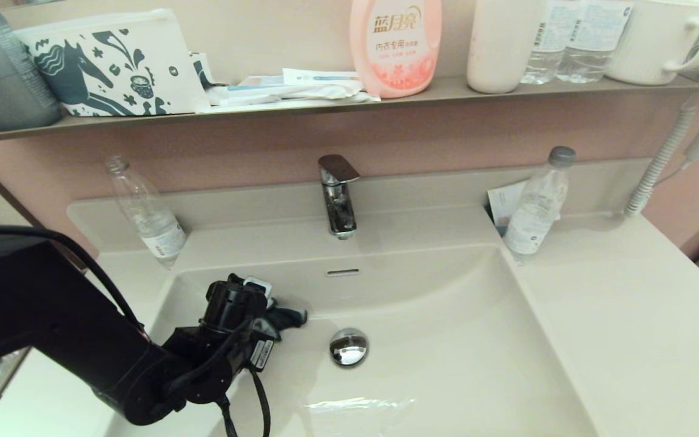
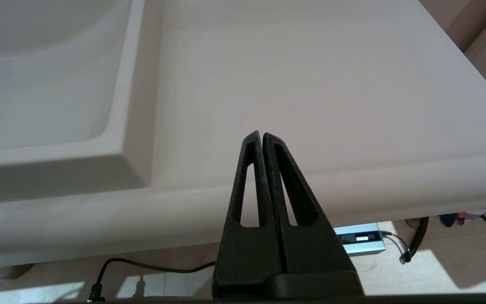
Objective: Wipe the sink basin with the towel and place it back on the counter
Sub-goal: Wipe the sink
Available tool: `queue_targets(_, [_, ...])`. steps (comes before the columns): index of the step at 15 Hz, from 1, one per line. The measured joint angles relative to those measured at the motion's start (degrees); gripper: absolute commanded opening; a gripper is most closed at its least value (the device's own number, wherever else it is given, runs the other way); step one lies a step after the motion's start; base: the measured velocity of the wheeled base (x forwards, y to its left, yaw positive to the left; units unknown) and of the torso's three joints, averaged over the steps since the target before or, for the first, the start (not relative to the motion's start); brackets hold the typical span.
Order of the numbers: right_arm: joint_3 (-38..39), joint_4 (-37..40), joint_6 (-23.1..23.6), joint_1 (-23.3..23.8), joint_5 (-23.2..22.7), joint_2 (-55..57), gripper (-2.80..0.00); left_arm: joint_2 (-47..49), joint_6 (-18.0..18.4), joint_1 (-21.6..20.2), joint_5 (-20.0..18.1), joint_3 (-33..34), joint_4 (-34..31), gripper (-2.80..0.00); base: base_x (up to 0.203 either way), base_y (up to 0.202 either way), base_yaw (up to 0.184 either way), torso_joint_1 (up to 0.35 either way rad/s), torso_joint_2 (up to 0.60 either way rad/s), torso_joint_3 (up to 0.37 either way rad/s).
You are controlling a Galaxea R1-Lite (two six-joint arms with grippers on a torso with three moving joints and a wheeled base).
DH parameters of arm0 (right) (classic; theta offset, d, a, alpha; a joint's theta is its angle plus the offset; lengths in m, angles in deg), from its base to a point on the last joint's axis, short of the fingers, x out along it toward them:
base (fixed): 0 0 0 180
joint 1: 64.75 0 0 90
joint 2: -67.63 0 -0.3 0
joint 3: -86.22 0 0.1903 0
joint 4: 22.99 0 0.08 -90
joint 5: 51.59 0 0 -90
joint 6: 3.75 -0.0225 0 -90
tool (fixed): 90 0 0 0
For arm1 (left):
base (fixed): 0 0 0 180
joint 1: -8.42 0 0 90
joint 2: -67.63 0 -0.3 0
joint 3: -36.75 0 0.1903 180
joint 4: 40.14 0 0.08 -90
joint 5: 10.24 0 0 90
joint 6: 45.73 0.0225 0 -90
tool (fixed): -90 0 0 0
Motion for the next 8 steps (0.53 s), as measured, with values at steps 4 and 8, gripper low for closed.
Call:
queue_targets(4, [0.0, 0.0, 0.0, 0.0, 0.0, 0.0, -2.80, -1.0, 1.0, -0.7, 0.3, -0.8, -0.2, -2.80, 0.000, 0.000, 0.000, 0.000, 0.00, 0.000])
queue_targets(8, [0.0, 0.0, 0.0, 0.0, 0.0, 0.0, -2.80, -1.6, 3.7, -2.3, 0.2, -1.6, 0.3, -2.80, 0.000, 0.000, 0.000, 0.000, 0.00, 0.000])
